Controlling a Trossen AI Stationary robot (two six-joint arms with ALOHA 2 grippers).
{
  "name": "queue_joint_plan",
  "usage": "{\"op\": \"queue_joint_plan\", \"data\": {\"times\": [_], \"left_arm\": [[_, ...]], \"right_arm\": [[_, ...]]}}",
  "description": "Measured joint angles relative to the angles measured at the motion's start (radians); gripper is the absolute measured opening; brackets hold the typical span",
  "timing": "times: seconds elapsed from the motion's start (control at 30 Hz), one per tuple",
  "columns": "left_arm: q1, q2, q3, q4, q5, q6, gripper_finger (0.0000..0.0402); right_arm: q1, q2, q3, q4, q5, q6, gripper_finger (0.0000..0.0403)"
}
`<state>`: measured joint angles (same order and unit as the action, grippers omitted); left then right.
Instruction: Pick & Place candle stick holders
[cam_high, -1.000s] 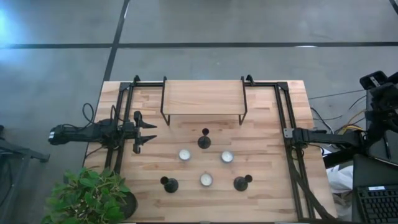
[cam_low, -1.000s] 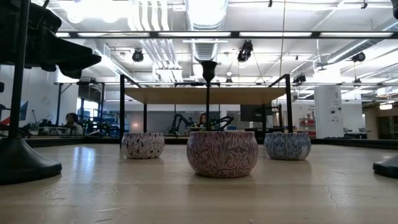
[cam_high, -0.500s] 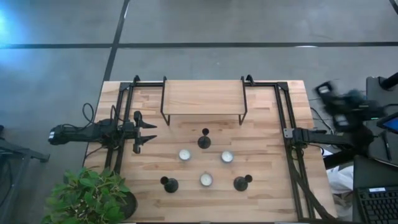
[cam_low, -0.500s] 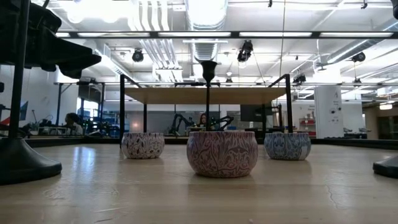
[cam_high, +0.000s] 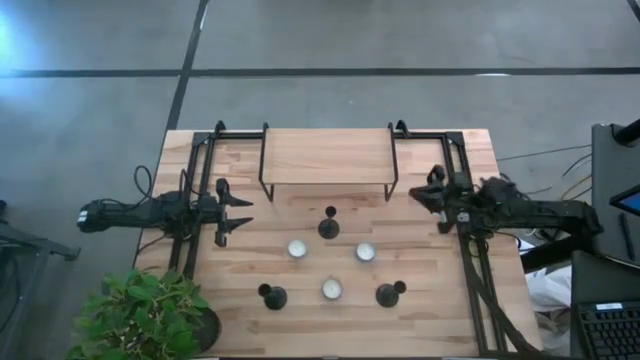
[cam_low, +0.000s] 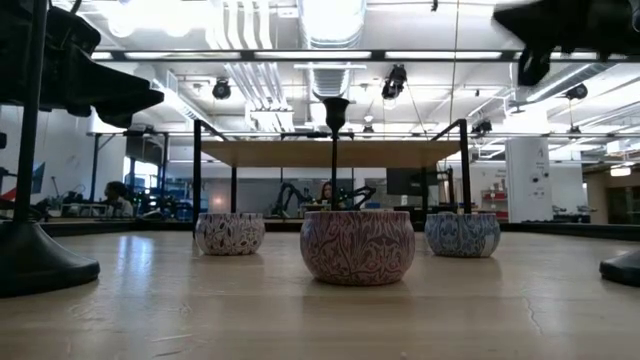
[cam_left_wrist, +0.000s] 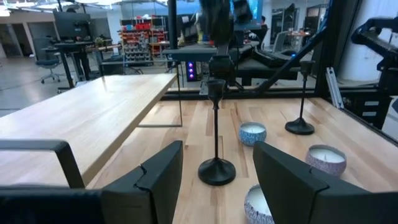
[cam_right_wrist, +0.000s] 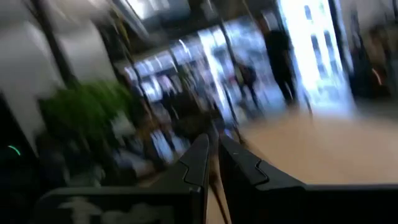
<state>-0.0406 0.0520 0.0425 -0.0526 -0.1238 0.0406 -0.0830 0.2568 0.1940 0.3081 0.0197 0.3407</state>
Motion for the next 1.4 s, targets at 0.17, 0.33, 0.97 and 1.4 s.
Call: {"op": "queue_joint_plan", "data": {"times": [0.17,0.33,0.97,1.4], "left_arm": [[0.000,0.015,0.000,0.004,0.001,0.000,0.0202],[0.000,0.019,0.000,0.004,0.002,0.000,0.0202],[0.000,0.021,0.000,0.006,0.002,0.000,0.0202],[0.000,0.021,0.000,0.006,0.002,0.000,0.0202]], "right_arm": [[0.002,0.039,-0.015,-0.044,-0.005,-0.059,0.0034],[0.002,0.033,-0.014,-0.077,-0.003,-0.049,0.0034],[0.002,0.036,-0.124,-0.135,0.002,-0.060,0.0034],[0.002,0.040,-0.178,-0.198,0.001,-0.064,0.0034]]}}
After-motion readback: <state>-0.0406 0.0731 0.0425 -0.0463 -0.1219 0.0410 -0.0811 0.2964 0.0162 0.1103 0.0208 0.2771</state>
